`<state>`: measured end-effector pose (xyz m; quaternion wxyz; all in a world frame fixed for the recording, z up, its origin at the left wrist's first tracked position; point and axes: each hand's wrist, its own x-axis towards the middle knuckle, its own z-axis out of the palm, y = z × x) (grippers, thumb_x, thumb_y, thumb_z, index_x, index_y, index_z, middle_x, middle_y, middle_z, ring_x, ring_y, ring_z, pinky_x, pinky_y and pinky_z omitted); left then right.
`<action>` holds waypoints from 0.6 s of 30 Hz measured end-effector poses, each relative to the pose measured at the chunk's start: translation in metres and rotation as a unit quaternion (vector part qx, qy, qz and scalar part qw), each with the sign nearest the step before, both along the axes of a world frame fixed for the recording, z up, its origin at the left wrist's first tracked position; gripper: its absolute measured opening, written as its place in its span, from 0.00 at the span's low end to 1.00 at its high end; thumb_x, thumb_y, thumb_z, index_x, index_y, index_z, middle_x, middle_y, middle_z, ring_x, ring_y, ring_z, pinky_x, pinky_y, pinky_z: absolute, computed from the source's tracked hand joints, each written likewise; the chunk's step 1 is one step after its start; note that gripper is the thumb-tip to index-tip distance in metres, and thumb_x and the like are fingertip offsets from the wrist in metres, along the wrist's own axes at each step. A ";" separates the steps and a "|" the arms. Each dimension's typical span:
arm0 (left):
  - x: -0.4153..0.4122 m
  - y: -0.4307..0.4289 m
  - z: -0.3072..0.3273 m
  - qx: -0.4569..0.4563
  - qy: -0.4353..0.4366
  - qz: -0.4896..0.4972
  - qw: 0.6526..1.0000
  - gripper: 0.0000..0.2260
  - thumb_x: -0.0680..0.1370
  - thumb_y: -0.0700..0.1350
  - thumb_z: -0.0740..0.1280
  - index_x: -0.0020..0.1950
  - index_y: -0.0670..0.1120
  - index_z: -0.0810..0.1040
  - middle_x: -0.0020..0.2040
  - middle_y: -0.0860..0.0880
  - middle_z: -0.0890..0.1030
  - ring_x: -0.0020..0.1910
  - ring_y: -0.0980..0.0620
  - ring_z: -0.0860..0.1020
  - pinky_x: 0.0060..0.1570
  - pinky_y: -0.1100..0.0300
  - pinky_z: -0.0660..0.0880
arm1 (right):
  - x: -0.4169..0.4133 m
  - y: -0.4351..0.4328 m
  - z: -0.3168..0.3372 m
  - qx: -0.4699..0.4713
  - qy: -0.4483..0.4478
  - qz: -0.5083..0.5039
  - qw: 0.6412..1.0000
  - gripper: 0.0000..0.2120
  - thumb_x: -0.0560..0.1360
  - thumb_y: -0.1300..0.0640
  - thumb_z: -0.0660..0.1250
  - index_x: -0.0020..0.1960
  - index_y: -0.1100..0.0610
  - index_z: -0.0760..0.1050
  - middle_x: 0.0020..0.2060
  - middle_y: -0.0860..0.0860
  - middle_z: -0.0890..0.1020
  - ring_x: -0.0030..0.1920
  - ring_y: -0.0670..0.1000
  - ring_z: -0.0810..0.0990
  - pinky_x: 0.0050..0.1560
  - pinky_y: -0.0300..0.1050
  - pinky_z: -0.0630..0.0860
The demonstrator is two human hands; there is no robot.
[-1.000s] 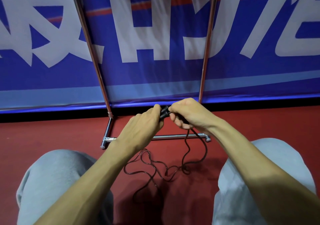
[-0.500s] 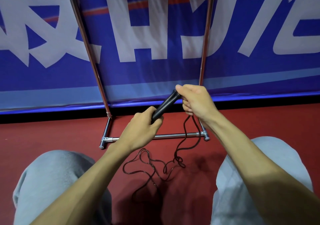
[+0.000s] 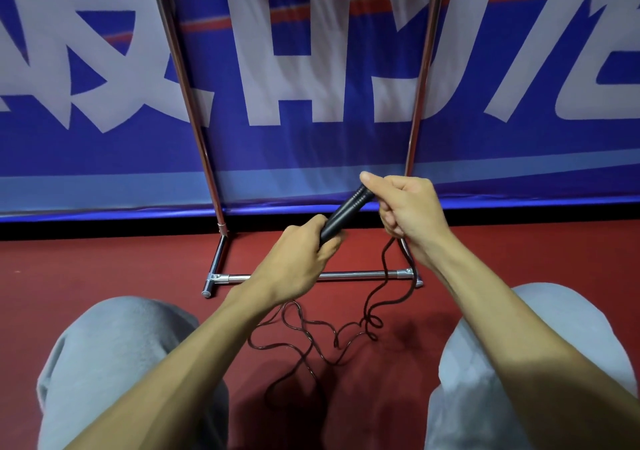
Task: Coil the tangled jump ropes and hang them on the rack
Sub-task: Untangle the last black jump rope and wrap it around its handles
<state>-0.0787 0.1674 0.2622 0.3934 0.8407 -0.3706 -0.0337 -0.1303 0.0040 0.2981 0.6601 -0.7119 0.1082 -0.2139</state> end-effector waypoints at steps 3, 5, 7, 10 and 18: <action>0.003 -0.001 0.002 -0.026 -0.027 0.037 0.999 0.14 0.81 0.48 0.61 0.37 0.50 0.65 0.28 0.53 0.68 0.23 0.55 0.63 0.24 0.66 0.62 | 0.003 0.006 0.001 0.000 0.036 0.051 0.998 0.25 0.79 0.44 0.59 0.29 0.58 0.64 0.20 0.53 0.62 0.17 0.47 0.57 0.22 0.35 0.53; 0.008 -0.003 0.002 -0.082 0.021 0.072 0.994 0.15 0.81 0.49 0.61 0.35 0.49 0.64 0.27 0.54 0.68 0.25 0.53 0.63 0.26 0.61 0.63 | 0.005 0.008 -0.002 -0.048 0.050 0.090 0.993 0.26 0.81 0.43 0.54 0.30 0.57 0.63 0.20 0.52 0.61 0.16 0.48 0.59 0.21 0.35 0.56; 0.015 -0.002 0.006 -0.203 0.124 0.111 0.965 0.16 0.81 0.48 0.61 0.34 0.49 0.63 0.24 0.56 0.65 0.23 0.53 0.61 0.26 0.60 0.60 | 0.006 0.011 -0.007 -0.149 0.078 0.117 0.979 0.25 0.82 0.44 0.52 0.30 0.56 0.62 0.17 0.50 0.62 0.16 0.50 0.65 0.21 0.37 0.61; 0.025 0.005 0.019 -0.355 0.242 0.171 0.887 0.19 0.83 0.46 0.58 0.31 0.48 0.67 0.26 0.48 0.68 0.18 0.56 0.58 0.23 0.65 0.57 | 0.008 0.016 -0.019 -0.222 0.137 0.191 0.946 0.21 0.81 0.48 0.56 0.32 0.56 0.63 0.17 0.46 0.67 0.20 0.52 0.76 0.25 0.39 0.68; 0.026 0.018 0.030 -0.498 0.428 0.115 0.745 0.15 0.83 0.49 0.59 0.38 0.45 0.67 0.41 0.42 0.84 0.19 0.56 0.60 0.20 0.66 0.64 | 0.011 0.037 -0.034 -0.283 0.202 0.336 0.876 0.19 0.82 0.48 0.53 0.35 0.55 0.60 0.17 0.45 0.65 0.24 0.52 0.78 0.39 0.52 0.76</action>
